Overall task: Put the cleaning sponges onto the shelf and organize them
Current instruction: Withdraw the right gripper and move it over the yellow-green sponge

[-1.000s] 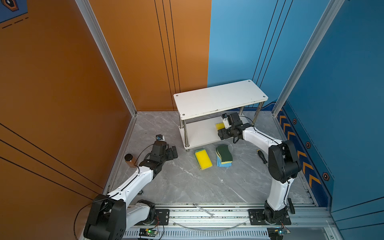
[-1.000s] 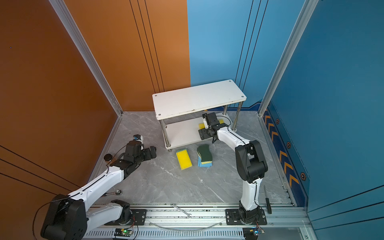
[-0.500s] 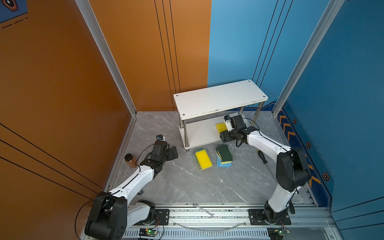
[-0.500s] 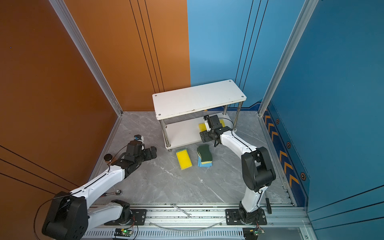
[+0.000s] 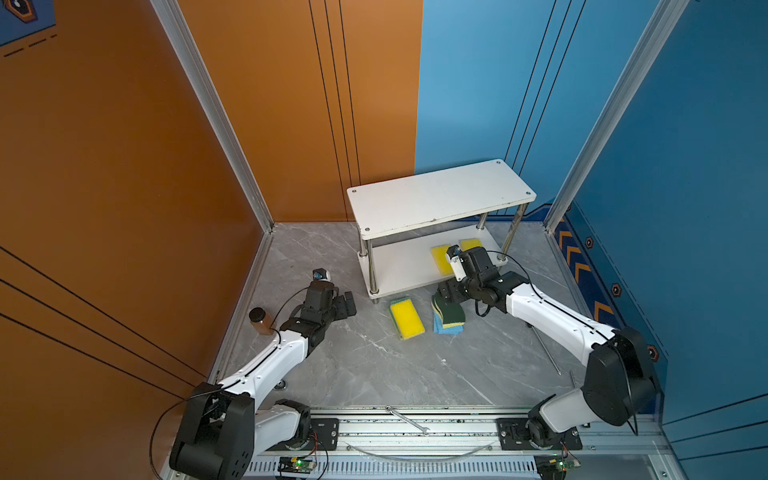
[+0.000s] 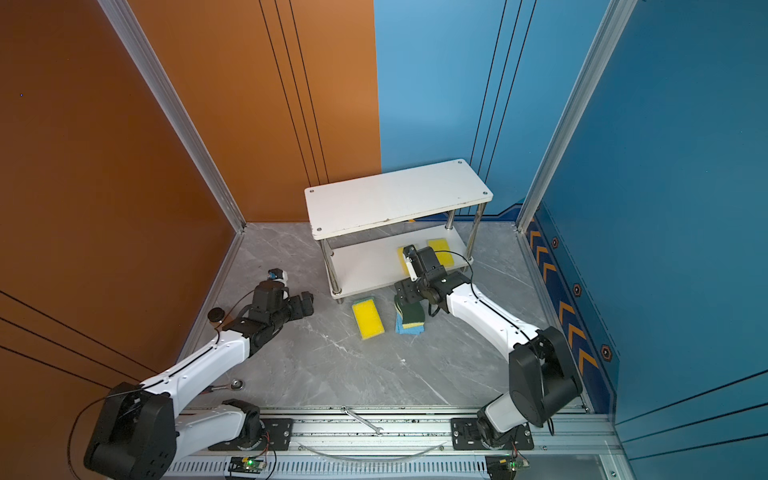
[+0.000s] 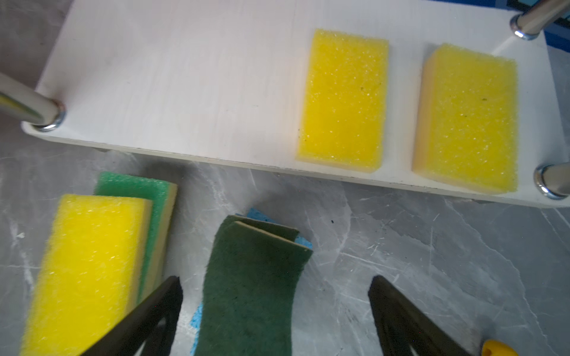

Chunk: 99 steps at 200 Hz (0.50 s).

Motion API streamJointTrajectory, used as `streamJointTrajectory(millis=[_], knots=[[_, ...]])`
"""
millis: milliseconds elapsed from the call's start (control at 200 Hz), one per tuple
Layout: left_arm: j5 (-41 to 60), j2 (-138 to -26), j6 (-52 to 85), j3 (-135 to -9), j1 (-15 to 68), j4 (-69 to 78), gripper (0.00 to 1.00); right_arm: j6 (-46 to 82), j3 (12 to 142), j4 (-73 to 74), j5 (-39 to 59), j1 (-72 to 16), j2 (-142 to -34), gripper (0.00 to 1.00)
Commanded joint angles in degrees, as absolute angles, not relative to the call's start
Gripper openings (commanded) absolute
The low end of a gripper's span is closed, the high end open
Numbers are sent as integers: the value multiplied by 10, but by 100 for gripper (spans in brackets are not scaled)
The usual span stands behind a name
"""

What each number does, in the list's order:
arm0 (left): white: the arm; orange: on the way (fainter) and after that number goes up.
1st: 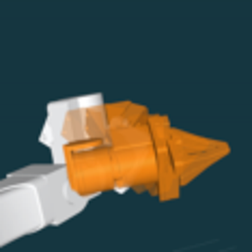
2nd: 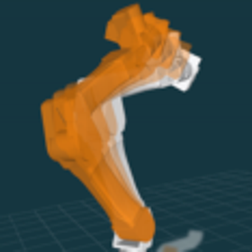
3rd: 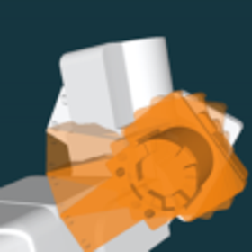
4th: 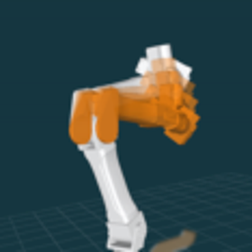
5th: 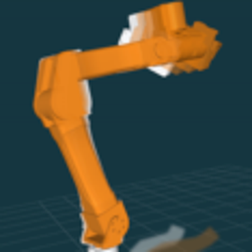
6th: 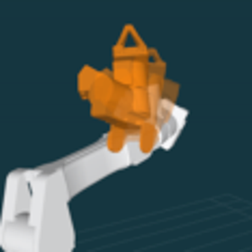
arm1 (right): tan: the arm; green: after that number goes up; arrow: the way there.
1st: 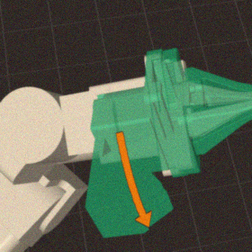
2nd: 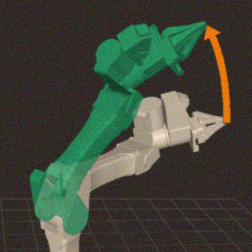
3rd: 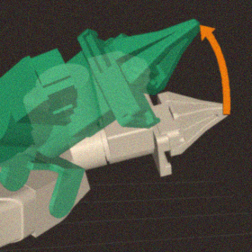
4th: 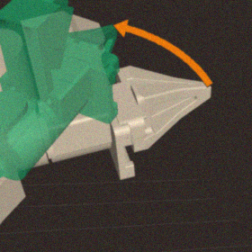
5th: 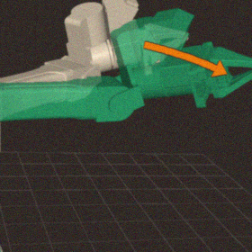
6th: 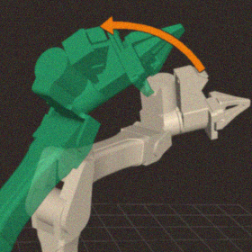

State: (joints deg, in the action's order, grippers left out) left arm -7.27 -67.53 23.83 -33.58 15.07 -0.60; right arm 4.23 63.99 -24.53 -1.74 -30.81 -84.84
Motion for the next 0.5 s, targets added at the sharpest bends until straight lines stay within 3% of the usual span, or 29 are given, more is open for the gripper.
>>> streamJointTrajectory(millis=[0, 491], knots=[[-62, -685, 231, -353, 154, 1, 97, 73, 628, -286, -28, -340, -815, 94], [-46, -696, 236, -370, 156, 2, 98, 184, 557, -215, 28, -453, -750, 99]])
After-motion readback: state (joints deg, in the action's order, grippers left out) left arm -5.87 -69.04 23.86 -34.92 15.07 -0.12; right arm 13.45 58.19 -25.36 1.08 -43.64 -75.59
